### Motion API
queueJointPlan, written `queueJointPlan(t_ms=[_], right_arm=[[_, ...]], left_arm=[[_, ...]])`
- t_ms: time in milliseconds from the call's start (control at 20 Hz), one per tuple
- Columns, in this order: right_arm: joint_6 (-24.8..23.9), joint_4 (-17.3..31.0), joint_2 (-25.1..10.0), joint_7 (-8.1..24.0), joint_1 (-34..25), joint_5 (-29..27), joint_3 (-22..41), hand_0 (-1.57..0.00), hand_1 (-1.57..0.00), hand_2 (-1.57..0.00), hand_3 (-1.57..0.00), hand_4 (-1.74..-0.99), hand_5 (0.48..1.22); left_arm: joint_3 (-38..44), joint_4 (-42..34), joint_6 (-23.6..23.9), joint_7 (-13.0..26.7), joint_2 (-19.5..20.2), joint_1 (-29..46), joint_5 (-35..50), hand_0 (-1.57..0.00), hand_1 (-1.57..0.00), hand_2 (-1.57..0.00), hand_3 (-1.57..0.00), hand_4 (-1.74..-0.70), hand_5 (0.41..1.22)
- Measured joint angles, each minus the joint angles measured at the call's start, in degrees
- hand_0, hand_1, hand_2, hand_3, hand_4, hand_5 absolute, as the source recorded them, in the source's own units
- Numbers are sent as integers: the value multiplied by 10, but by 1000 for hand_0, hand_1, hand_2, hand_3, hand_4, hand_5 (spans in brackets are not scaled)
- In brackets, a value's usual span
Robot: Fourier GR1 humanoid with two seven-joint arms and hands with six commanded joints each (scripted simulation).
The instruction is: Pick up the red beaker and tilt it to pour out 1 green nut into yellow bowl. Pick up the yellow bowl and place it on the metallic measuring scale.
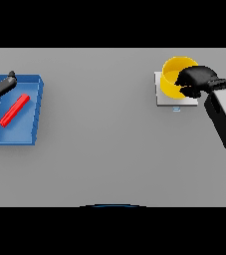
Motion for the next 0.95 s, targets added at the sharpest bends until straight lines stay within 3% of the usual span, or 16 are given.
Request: queueJointPlan(t_ms=[100,150,200,250,350,450,550,700,800,950], right_arm=[[6,17,1,-6,-7,-5,1,-1536,-1411,-1569,-1165,-1728,1221],[13,19,3,-3,-10,-10,-1,-1543,-1443,-1496,-1022,-1659,1221],[23,14,2,1,-11,-15,-3,-1525,-1350,-1348,-907,-1596,1134],[25,20,4,8,-12,-17,-4,-1219,-1083,-1132,-824,-1548,1053],[30,27,7,8,-13,-17,-5,-780,-692,-810,-711,-1470,928],[31,37,6,2,-20,-14,-4,-499,-443,-597,-635,-1425,851],[33,45,9,-7,-21,-15,-3,-319,-283,-449,-572,-1397,799],[34,56,12,-16,-29,-9,2,-163,-144,-288,-475,-1356,755],[29,73,17,-33,-33,0,10,-104,-92,-207,-413,-1336,741],[33,81,16,-33,-37,4,13,-53,-47,-115,-348,-1308,733]], left_arm=[[0,0,-2,-8,4,5,0,1,1,1,1,-811,740],[-2,0,2,-3,0,3,-3,1,1,1,1,-813,745],[-1,4,0,-2,-1,-4,-4,1,1,1,1,-812,745],[-3,7,-1,-7,-4,3,-3,1,1,1,1,-812,744],[-1,13,-1,-2,-8,-1,-1,1,1,1,1,-812,745],[-2,22,-6,-4,-10,-7,-3,1,1,1,1,-805,740],[-7,24,-7,-5,-16,-9,-8,1,1,1,1,-809,739],[-5,24,-2,-3,-18,-13,-7,1,1,1,1,-812,736],[-4,29,-2,-4,-17,-11,-8,1,1,1,1,-812,734],[1,23,-2,-5,-15,-9,0,1,1,1,1,-821,734]])
